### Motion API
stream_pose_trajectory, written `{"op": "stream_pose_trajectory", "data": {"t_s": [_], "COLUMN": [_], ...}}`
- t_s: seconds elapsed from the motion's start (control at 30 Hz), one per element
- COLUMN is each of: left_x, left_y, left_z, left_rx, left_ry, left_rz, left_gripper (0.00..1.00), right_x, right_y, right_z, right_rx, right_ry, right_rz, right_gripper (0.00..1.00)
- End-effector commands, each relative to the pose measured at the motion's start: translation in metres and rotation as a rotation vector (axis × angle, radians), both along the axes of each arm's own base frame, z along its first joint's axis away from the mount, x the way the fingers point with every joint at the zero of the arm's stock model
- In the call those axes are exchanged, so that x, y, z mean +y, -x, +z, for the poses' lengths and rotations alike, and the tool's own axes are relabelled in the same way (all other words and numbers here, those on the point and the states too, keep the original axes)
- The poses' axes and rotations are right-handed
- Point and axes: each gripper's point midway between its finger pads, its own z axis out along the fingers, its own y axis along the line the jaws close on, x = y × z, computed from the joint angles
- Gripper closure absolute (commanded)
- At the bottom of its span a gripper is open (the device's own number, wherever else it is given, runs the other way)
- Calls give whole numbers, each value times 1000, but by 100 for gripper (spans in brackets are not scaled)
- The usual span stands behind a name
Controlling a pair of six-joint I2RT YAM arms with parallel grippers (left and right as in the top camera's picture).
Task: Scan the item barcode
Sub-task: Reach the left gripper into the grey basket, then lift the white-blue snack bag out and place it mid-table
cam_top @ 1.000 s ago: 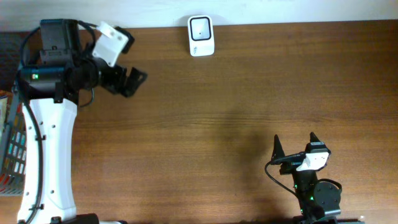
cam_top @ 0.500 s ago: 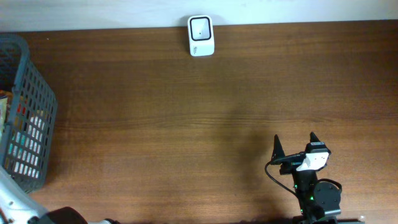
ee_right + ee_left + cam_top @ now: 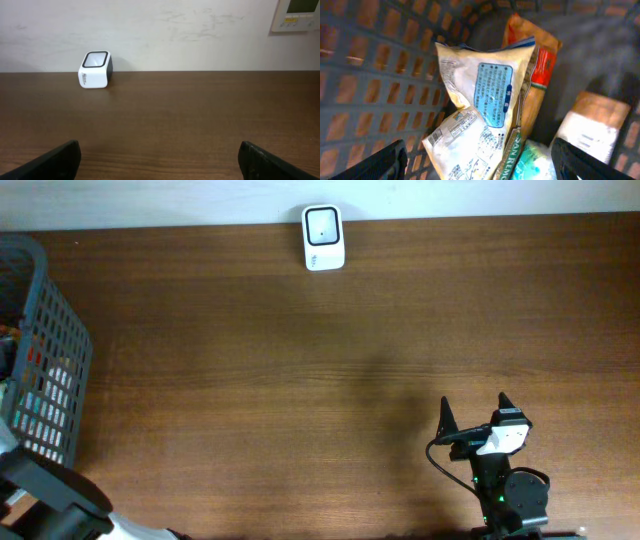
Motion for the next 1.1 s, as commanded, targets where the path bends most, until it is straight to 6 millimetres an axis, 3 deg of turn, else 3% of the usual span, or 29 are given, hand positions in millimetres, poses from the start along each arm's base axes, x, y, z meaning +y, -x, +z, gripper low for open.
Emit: {"op": "stream_pose_trajectory", "data": {"t_s": [0.0,0.23,0.4,0.47,0.5,0.53,0.6,0.7,0.73,0.83,0.87,0.93,1.07], "left_x": [6,33,44,49,50,50,50,48,45,35,32,25,-8], "left_y": [-3,5,0,-4,-5,-5,-5,-8,-11,-22,-20,-12,1], "left_z": [-30,-74,-104,-100,-99,-99,-99,-88,-75,-1,33,82,161], "left_rx": [85,111,121,103,98,97,97,74,48,-98,-174,-268,-492], "left_ry": [2,39,49,25,18,18,18,13,-2,-89,-126,-177,-195], "left_rz": [-72,-26,-21,-17,-16,-16,-17,-7,-2,21,46,69,118], "left_gripper": [11,12,16,46,69,85,100,100,100,100,100,100,100], "right_x": [-2,-2,-2,-2,-2,-2,-2,-2,-2,-2,-2,-2,-2], "right_y": [0,0,0,0,0,0,0,0,0,0,0,0,0], "right_z": [-3,-3,-3,-3,-3,-3,-3,-3,-3,-3,-3,-3,-3], "right_rx": [3,3,3,3,3,3,3,3,3,3,3,3,3], "right_ry": [4,4,4,4,4,4,4,4,4,4,4,4,4], "right_rz": [-7,-7,-7,-7,-7,-7,-7,-7,-7,-7,-7,-7,-7], "right_gripper": [1,1,1,1,1,1,1,1,1,1,1,1,1]}}
